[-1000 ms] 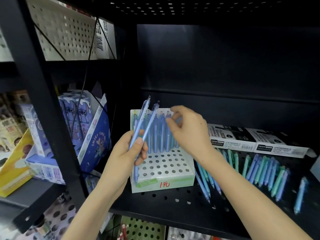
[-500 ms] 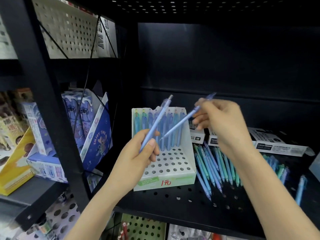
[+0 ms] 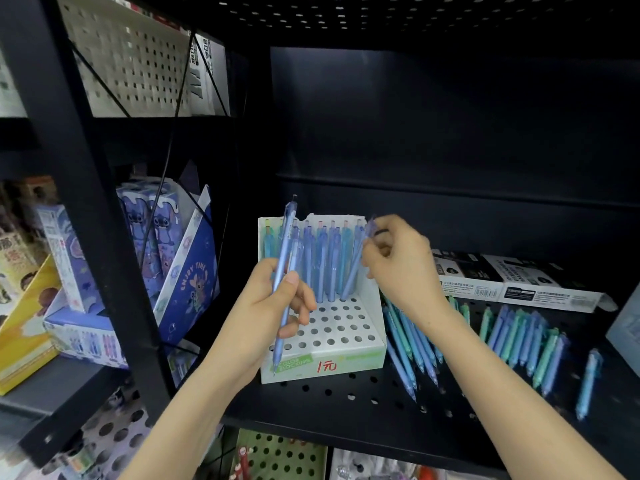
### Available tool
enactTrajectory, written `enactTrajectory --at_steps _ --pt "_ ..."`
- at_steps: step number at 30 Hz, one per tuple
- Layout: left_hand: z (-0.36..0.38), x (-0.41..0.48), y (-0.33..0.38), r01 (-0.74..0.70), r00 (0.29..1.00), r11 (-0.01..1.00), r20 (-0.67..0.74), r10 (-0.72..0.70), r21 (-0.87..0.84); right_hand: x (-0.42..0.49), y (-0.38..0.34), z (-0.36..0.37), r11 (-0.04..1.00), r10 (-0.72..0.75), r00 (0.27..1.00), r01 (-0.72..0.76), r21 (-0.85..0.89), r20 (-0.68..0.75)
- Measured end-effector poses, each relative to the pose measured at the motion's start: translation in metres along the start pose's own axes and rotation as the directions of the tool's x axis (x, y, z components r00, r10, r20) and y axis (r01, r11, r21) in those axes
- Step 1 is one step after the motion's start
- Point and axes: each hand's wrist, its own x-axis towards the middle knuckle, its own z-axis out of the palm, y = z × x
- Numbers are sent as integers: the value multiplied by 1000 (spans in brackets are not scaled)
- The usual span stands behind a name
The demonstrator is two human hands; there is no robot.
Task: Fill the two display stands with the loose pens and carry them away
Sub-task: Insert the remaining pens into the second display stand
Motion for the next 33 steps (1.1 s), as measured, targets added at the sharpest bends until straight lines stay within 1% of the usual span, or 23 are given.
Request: enactTrajectory --at_steps 2,4,7,8,11,13,14,15,16,17,18,20,21,23,24,25,27,29,32,33 --pt "1 0 0 9 1000 1000 15 -9 -1 0 0 4 995 -18 1000 19 -98 15" --pt "1 1 0 9 1000 1000 22 -10 8 1 -1 8 982 -38 999 35 -187 -9" --pt "2 1 1 2 1000 1000 15 -2 23 4 -3 11 965 -69 996 54 -258 -51" --pt "3 1 2 -2 1000 1000 14 1 23 5 -1 12 960 -58 998 45 -277 -37" --pt "4 2 3 -8 1000 1000 13 8 25 7 3 14 952 45 998 -27 -304 52" --pt "5 1 3 -17 1000 1000 20 17 23 6 3 11 943 42 999 -30 -330 30" --pt "5 0 3 -23 999 1000 28 22 21 4 2 8 949 12 1000 -16 -316 -15" --pt "5 0 3 -29 999 999 37 29 20 1 -2 4 968 -25 997 7 -252 -67" --pt "5 -1 3 -35 998 999 47 34 20 -3 -9 0 990 -39 995 26 -139 -87" --pt "6 -1 3 -41 997 999 60 40 20 -9 -17 -4 1000 -29 998 29 -1 -54" --pt "7 -2 3 -48 996 999 78 47 20 -15 -25 -7 994 -15 1000 13 105 21" --pt "12 -3 3 -65 991 998 121 62 20 -27 -35 -6 991 -13 987 -9 136 162" --pt "14 -3 2 -74 988 997 136 69 27 -30 -37 -6 989 -26 984 0 145 179" --pt "16 -4 1 -112 987 990 129 99 92 -31 -38 -12 970 -13 992 -19 243 129" --pt "15 -4 0 -139 987 979 100 125 149 -29 -35 -18 948 21 997 -42 314 70" --pt "12 -3 -2 -167 986 964 58 158 208 -25 -31 -24 920 72 997 -61 387 -14" --pt "5 -4 -8 -209 971 932 -48 233 295 -18 -18 -36 873 176 963 -57 484 -206" --pt "-1 -6 -13 -249 937 890 -136 320 383 -14 -3 -37 894 208 923 -45 446 -324" --pt "-2 -10 -17 -263 849 778 -247 468 571 -15 10 -23 955 159 922 -53 292 -352" --pt "-2 -10 -17 -253 816 758 -288 501 601 -16 11 -19 967 132 925 -41 252 -356"
